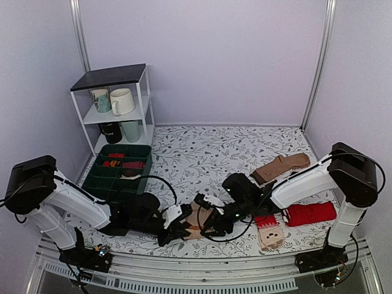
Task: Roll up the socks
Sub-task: Roll a pair of socks at the center of the board.
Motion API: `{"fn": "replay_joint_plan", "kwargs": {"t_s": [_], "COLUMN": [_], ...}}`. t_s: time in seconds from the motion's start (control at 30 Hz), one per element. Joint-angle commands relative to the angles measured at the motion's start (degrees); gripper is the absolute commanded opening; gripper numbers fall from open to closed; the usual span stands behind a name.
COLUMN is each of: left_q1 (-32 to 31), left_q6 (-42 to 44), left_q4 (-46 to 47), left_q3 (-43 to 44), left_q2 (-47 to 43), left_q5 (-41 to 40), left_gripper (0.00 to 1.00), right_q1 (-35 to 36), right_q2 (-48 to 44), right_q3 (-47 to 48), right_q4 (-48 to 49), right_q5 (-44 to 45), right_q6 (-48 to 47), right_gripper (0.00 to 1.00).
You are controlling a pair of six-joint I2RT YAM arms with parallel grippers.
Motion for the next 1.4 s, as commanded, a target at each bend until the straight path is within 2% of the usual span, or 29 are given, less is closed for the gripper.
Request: {"fn": "replay_joint_plan", "kwargs": {"t_s": [0.0, 0.1, 0.27, 0.5, 0.73, 0.93, 1.07, 1.27, 1.3, 1.37], "left_q1": [2.94, 4.31, 6.47, 7.71, 8.04, 8.17, 8.20, 8.33, 8.42, 8.52], "left_q6": [-2.09, -1.89, -1.93, -2.83, -3.19, -3.23, -3.06, -3.00, -3.35, -3.63], "left_q4": [-12.62, -17.41, -22.33, -24.90, -25.15, -24.65, -24.00, -23.12, -22.49, -21.29], "left_q3": [3.28, 7.01, 9.81, 12.11, 12.62, 12.23, 12.36, 12.22, 11.77, 10.81], "left_q2": [4.52, 6.74, 8.29, 11.40, 12.62, 12.14, 11.85, 10.98, 10.24, 7.43], "left_q5": [8.92, 12.04, 14.59, 17.09, 17.71, 17.79, 18.26, 17.13, 16.00, 12.77], "left_gripper": [0.00, 0.00, 0.00, 0.00, 0.00, 0.00, 0.00, 0.00, 0.02, 0.14], "right_q1": [0.30, 1.04, 5.89, 9.21, 11.19, 11.31, 11.31, 11.33, 11.27, 11.23], "right_q2": [-9.12, -11.23, -10.93, -9.75, -7.84, -4.20, -0.96, 1.16, 1.50, 1.74], "right_q3": [-10.81, -14.97, -16.35, -16.48, -15.23, -14.33, -12.47, -11.09, -10.95, -11.09], "right_q4": [17.92, 23.08, 23.33, 24.51, 21.06, 19.07, 15.83, 12.01, 11.29, 10.41], "right_q5": [9.32, 11.38, 17.97, 19.18, 19.32, 21.62, 23.32, 24.23, 23.72, 22.42], "right_q6": [-0.79, -5.73, -13.37, -17.89, -18.59, -14.10, -12.11, -9.32, -8.81, -7.79], "right_gripper": [0.50, 0.52, 0.53, 0.57, 0.58, 0.56, 0.50, 0.22, 0.19, 0.15]}}
